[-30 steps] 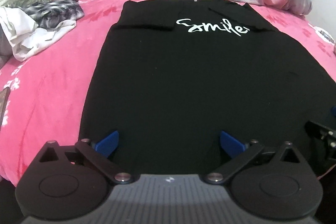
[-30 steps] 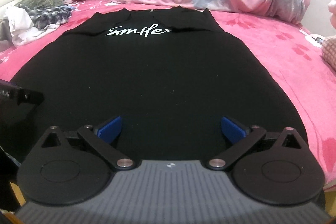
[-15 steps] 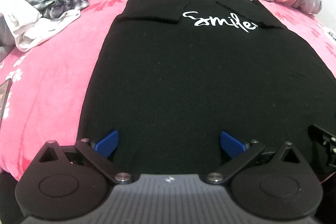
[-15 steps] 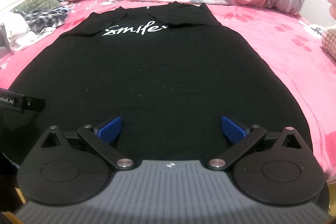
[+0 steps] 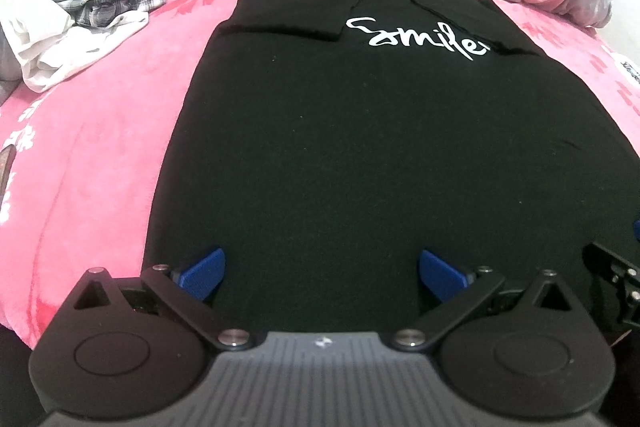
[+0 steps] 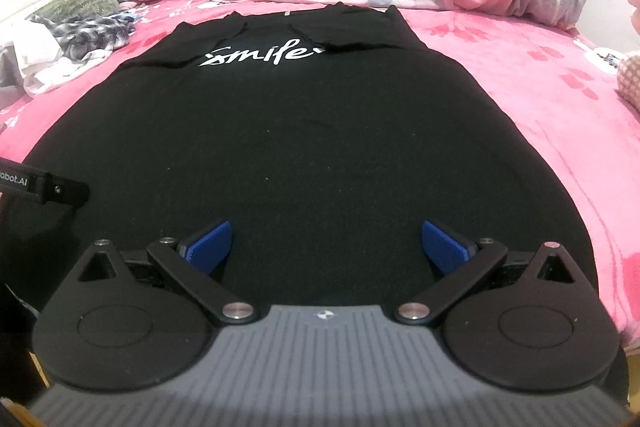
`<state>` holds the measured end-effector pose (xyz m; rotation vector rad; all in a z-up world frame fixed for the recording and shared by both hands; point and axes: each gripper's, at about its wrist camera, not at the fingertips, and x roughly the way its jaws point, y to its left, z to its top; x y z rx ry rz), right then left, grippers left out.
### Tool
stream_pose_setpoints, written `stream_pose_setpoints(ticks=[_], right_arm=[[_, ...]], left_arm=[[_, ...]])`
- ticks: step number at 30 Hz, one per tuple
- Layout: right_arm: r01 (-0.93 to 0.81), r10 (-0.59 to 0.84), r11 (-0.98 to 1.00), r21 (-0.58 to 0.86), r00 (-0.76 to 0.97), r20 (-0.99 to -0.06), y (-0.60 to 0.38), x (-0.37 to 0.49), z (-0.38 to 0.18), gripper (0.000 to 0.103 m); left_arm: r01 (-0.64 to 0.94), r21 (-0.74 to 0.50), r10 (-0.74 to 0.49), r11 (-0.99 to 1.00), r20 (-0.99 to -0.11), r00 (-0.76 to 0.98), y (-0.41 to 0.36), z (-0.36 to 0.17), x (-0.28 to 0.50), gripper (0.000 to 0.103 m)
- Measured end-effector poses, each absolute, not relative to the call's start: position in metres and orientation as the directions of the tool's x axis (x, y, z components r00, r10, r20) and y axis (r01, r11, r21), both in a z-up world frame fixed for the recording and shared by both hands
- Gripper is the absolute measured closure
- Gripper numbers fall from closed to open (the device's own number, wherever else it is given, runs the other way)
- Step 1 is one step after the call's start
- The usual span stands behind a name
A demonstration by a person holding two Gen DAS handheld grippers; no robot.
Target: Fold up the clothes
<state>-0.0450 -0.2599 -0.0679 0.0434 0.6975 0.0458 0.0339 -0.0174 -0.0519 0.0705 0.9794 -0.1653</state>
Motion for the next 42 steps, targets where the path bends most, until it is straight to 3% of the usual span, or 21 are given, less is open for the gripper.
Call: stream_pose_setpoints(ticks=[24,30,37,42], right_arm=[[-0.042,0.053,0.999,0.033,0.815,-0.577,-0.258,-0.057,-0.074,0.001],[-0.076,0.081,0.997,0.031,0.84,-0.536,-0.264,-0.062,-0.072,0.001],[-0.113,0.138,0.99,0.088,0.911,-0.388,-0.272,-0.066,-0.051,0.001],[-0.191,0.209,0.978,0.084,0.909,-0.362,-0.267,-0.043,-0.045,0.001]], left_arm=[[0.17,0.009,-0.092,0.985,-0.813,0.575,-0.02,-0.053,0.03,0.0],[0.173,0.037,-0.072,0.984,-0.812,0.579,-0.024,-0.053,0.029,0.0],[0.167,0.036,-0.068,0.985,-0.814,0.577,-0.024,-0.051,0.03,0.0],[0.155,0.049,-0.058,0.987,-0.786,0.615,-0.027,-0.041,0.027,0.0]])
